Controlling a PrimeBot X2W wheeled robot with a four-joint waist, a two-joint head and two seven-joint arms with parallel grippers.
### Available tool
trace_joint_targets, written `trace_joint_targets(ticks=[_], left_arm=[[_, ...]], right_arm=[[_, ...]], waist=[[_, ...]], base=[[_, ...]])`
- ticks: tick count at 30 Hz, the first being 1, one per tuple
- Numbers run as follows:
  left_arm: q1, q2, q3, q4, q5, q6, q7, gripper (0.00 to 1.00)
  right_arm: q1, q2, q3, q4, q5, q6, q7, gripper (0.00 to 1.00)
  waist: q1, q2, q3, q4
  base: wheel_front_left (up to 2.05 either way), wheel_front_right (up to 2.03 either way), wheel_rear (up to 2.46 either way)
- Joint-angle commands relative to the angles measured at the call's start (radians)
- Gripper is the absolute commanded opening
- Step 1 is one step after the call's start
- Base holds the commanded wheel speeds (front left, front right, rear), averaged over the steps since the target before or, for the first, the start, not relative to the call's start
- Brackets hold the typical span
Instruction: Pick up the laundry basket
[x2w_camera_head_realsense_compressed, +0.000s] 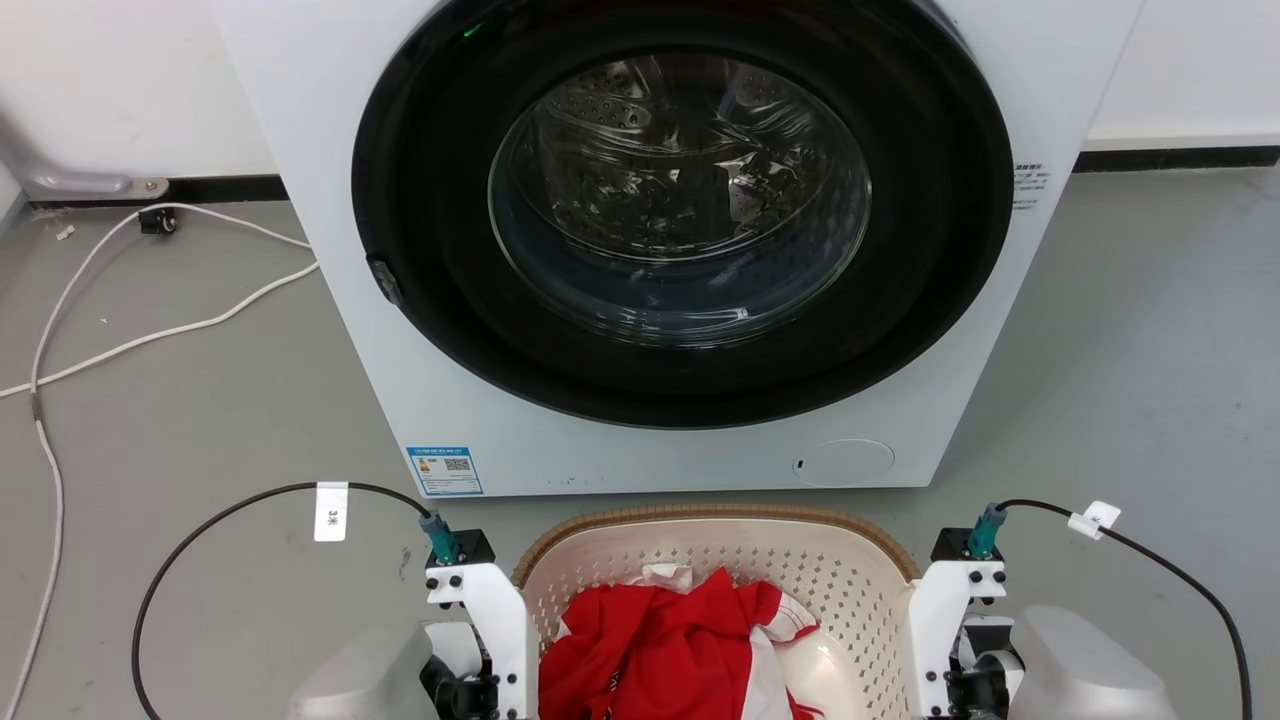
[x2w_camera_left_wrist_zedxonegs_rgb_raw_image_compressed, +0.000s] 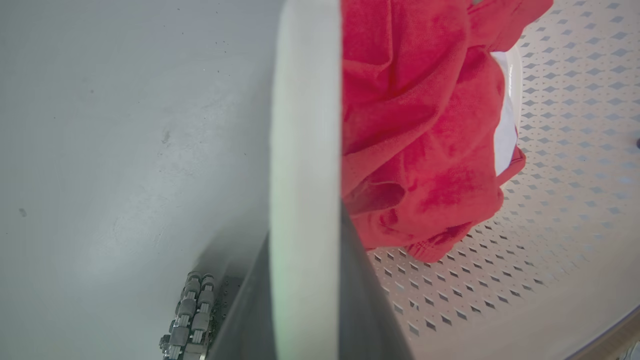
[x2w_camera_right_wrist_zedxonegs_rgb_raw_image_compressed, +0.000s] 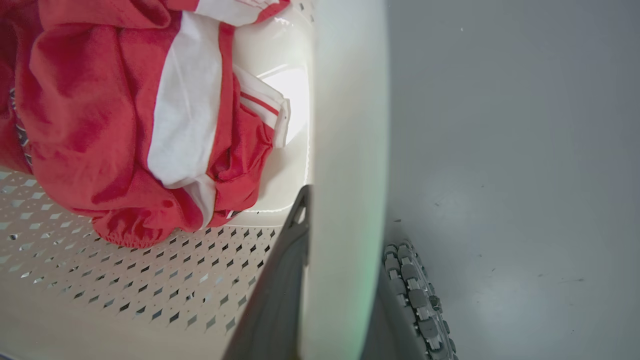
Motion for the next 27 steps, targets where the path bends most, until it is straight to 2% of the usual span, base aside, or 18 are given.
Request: trace_joint_targets(ticks=[1, 27], left_arm=[[-0.011, -0.021, 0.001, -0.017, -0.008, -0.014, -0.003, 0.00], [-0.009, -0.021, -0.021, -0.022, -0.031, -0.014, -0.008, 0.00]], right_arm=[[-0.011, 0.022, -0.002, -0.005, -0.003, 0.004, 0.001, 0.00], [-0.001, 0.028, -0.040, -0.005, -0.029, 0.004, 0.013, 0.00]], waist=[[0.0000, 0.0000, 0.000, 0.000], [0.0000, 0.0000, 0.003, 0.000]], base=[[0.00, 0.00, 0.00], [0.00, 0.00, 0.00]])
